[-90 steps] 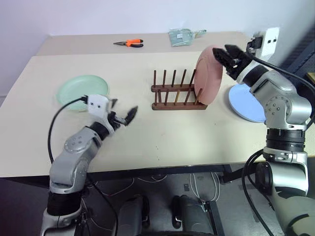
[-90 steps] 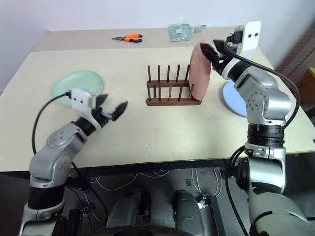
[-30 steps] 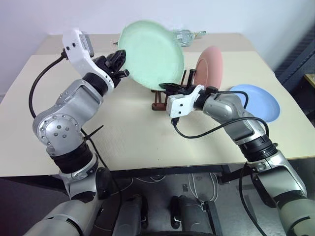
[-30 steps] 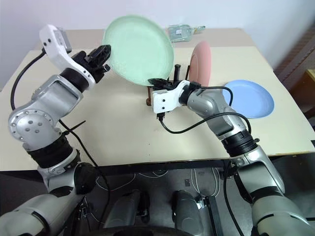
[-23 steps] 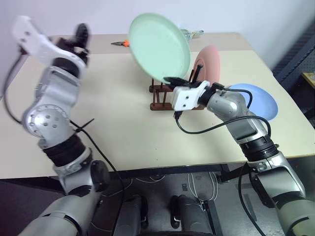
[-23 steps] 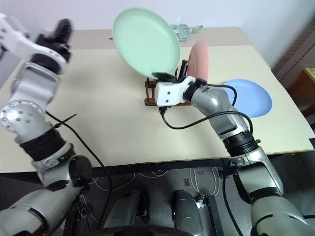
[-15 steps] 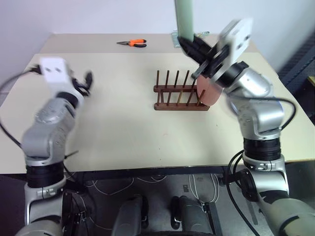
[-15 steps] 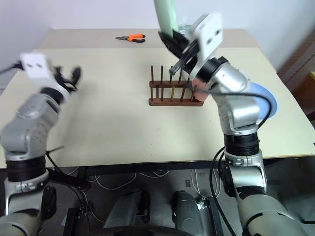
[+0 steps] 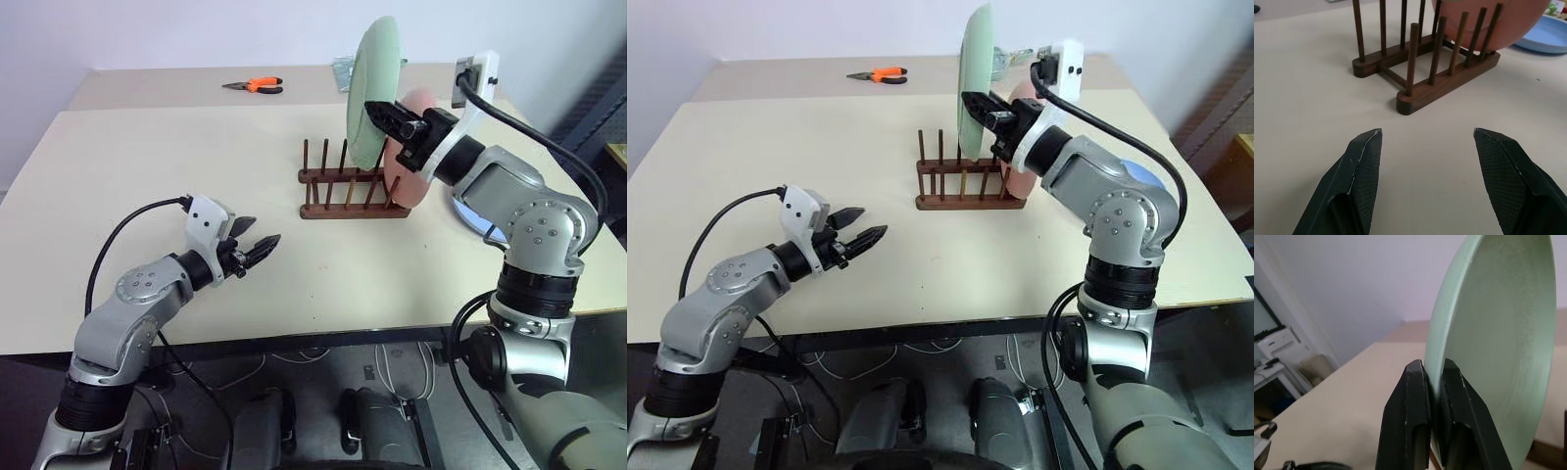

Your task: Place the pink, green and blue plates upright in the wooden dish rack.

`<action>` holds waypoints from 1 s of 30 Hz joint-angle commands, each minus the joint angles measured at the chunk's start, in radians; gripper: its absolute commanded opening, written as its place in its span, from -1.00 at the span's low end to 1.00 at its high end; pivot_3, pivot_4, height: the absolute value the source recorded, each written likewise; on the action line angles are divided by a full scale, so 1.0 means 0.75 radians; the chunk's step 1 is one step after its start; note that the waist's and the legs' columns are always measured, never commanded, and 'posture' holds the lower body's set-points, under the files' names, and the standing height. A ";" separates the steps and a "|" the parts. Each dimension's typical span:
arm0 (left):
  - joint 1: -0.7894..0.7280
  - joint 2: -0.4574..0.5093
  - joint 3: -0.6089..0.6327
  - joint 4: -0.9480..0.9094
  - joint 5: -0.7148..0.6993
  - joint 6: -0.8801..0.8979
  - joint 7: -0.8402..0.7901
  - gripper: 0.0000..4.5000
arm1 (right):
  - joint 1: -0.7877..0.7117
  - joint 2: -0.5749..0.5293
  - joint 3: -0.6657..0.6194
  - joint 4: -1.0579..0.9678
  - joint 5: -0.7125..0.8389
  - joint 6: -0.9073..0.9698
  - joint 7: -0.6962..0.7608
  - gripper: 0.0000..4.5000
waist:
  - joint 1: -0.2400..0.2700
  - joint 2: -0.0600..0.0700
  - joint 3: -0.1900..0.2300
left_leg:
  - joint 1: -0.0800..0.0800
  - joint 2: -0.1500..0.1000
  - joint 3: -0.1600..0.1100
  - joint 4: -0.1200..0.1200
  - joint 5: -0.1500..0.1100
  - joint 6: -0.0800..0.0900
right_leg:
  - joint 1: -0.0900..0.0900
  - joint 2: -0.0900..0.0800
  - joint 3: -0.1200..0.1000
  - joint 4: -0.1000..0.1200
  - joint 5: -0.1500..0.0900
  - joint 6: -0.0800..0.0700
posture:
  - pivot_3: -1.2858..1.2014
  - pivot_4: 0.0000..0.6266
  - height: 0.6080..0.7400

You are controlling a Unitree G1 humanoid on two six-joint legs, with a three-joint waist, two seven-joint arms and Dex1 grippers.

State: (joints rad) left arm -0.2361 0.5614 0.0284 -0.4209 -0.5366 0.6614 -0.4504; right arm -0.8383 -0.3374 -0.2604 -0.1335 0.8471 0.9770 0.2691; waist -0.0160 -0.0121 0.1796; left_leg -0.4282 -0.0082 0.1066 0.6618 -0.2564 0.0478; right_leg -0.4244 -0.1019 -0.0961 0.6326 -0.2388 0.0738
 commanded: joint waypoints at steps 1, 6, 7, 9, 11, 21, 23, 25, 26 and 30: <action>-0.004 -0.004 0.040 -0.036 0.001 0.002 0.001 0.35 | -0.023 -0.036 0.010 0.056 -0.031 -0.028 0.043 -1.00 | 0.002 0.000 0.000 | 0.000 0.000 0.000 0.000 0.000 0.000 | 0.000 0.000 0.000 0.000 0.000 0.000 | 0.03 -0.52 1.00; 0.006 -0.018 0.049 -0.059 -0.014 0.021 -0.001 0.35 | -0.054 -0.068 0.057 0.181 -0.104 -0.058 0.113 -1.00 | 0.002 0.000 0.000 | 0.000 0.000 0.001 0.001 0.000 0.001 | 0.000 0.001 0.000 0.000 0.000 0.000 | 0.03 -0.52 1.00; 0.007 -0.020 0.047 -0.063 -0.012 0.024 -0.001 0.35 | -0.059 -0.073 0.065 0.200 -0.119 -0.066 0.125 -1.00 | 0.003 0.000 0.000 | 0.000 0.000 0.001 0.001 0.000 0.001 | 0.000 0.001 0.000 0.000 0.000 0.000 | 0.03 -0.52 1.00; 0.006 -0.029 0.043 -0.072 -0.009 0.031 0.002 0.37 | -0.069 -0.088 0.090 0.231 -0.156 -0.092 0.161 -0.67 | 0.002 0.000 0.000 | 0.000 0.000 0.001 0.001 0.000 0.001 | 0.000 0.001 0.000 0.000 0.000 0.000 | 0.03 -0.52 1.00; 0.004 -0.040 0.045 -0.081 -0.015 0.040 0.005 0.37 | -0.075 -0.114 0.138 0.234 -0.218 -0.155 0.220 -0.29 | 0.004 0.000 0.000 | 0.000 0.000 0.001 0.001 0.000 0.001 | 0.000 0.001 0.000 0.000 0.000 0.000 | 0.03 -0.52 1.00; 0.008 -0.059 0.044 -0.102 -0.006 0.058 -0.003 0.37 | 0.051 -0.502 0.421 0.013 -0.778 -0.894 0.607 0.35 | 0.007 0.000 0.000 | -0.001 0.000 0.001 0.002 -0.001 0.002 | 0.000 0.002 0.000 -0.001 0.000 0.001 | 0.03 -0.52 1.00; 0.006 -0.049 0.027 -0.107 0.000 0.059 -0.019 0.37 | 0.098 -0.607 0.315 -0.012 -0.719 -0.864 0.686 0.35 | 0.010 -0.001 0.000 | -0.001 0.000 0.001 0.002 -0.001 0.002 | 0.001 0.002 0.000 -0.001 0.000 0.001 | 0.03 -0.52 1.00; 0.005 -0.031 -0.007 -0.115 0.006 0.056 -0.058 0.37 | 0.162 -0.709 0.201 0.014 -0.675 -0.802 0.733 0.35 | 0.023 -0.001 0.001 | -0.001 0.001 0.000 0.003 -0.001 0.002 | 0.002 0.001 0.000 -0.001 0.000 0.001 | 0.03 -0.52 1.00; 0.004 -0.022 -0.030 -0.122 0.007 0.054 -0.084 0.37 | 0.209 -0.759 0.143 0.033 -0.655 -0.774 0.757 0.35 | 0.029 -0.001 0.000 | -0.001 0.001 0.000 0.003 -0.001 0.002 | 0.003 0.001 0.000 -0.003 0.000 0.001 | 0.03 -0.52 1.00; -0.028 -0.044 -0.086 -0.131 -0.033 0.067 -0.143 0.37 | 0.501 -0.910 0.047 0.057 -0.671 -0.719 0.859 0.35 | 0.040 -0.001 0.000 | 0.001 0.001 0.000 0.003 -0.002 0.003 | 0.005 0.000 -0.001 -0.004 0.000 0.001 | 0.03 -0.52 1.00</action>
State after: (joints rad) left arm -0.2379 0.5375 -0.0262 -0.4794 -0.5372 0.7173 -0.5379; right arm -0.5074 -0.9978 -0.2075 -0.0886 0.3569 0.4336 0.8854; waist 0.0143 -0.0131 0.1797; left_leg -0.4277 -0.0078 0.1064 0.6643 -0.2580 0.0504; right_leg -0.4203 -0.1020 -0.0965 0.6292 -0.2391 0.0747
